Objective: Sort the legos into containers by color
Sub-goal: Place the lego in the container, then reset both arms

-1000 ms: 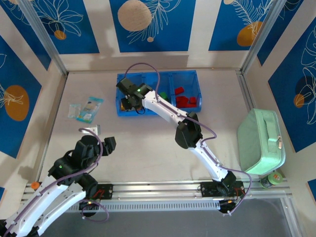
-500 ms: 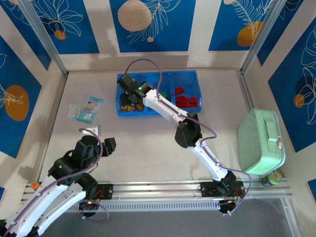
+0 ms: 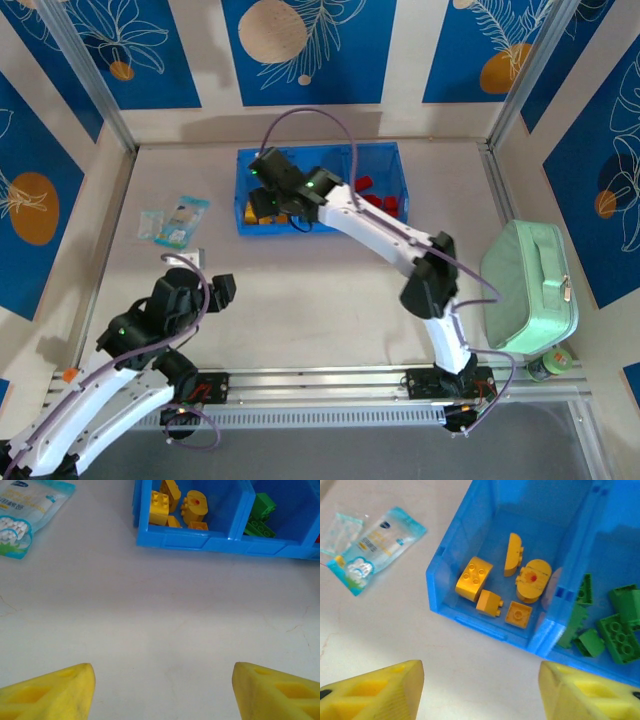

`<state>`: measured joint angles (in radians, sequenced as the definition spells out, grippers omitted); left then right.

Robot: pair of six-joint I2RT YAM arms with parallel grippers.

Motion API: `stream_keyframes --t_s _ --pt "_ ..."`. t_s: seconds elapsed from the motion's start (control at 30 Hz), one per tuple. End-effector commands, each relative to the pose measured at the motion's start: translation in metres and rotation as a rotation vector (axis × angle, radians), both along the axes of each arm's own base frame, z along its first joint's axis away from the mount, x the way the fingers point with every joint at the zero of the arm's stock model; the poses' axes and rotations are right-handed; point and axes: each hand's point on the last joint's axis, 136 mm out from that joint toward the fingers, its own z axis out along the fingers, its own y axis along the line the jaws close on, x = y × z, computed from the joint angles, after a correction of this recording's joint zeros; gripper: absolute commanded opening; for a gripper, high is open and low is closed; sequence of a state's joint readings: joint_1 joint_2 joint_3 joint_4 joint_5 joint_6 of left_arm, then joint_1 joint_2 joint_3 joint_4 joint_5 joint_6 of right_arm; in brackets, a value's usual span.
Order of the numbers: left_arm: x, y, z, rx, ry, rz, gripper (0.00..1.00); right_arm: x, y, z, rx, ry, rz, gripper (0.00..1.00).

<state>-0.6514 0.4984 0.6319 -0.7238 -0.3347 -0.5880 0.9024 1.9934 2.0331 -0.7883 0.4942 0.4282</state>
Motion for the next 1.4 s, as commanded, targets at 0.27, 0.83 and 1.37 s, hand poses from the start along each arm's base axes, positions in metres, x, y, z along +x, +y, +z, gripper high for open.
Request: stream_keyframes --t_s 0.27,0.83,1.37 --pt "0.014 0.003 0.012 0.091 -0.053 0.006 0.75 -0.071 -0.094 0.030 0.156 -0.251 0.082 0.66" --pt "0.033 0.015 0.021 0.230 -0.113 0.068 0.78 -0.132 -0.305 -0.001 0.081 -0.521 -0.353 0.99" --pt "0.049 0.027 0.001 0.400 -0.216 0.095 0.84 -0.136 -0.358 -0.071 -0.016 -0.482 -0.580 0.99"
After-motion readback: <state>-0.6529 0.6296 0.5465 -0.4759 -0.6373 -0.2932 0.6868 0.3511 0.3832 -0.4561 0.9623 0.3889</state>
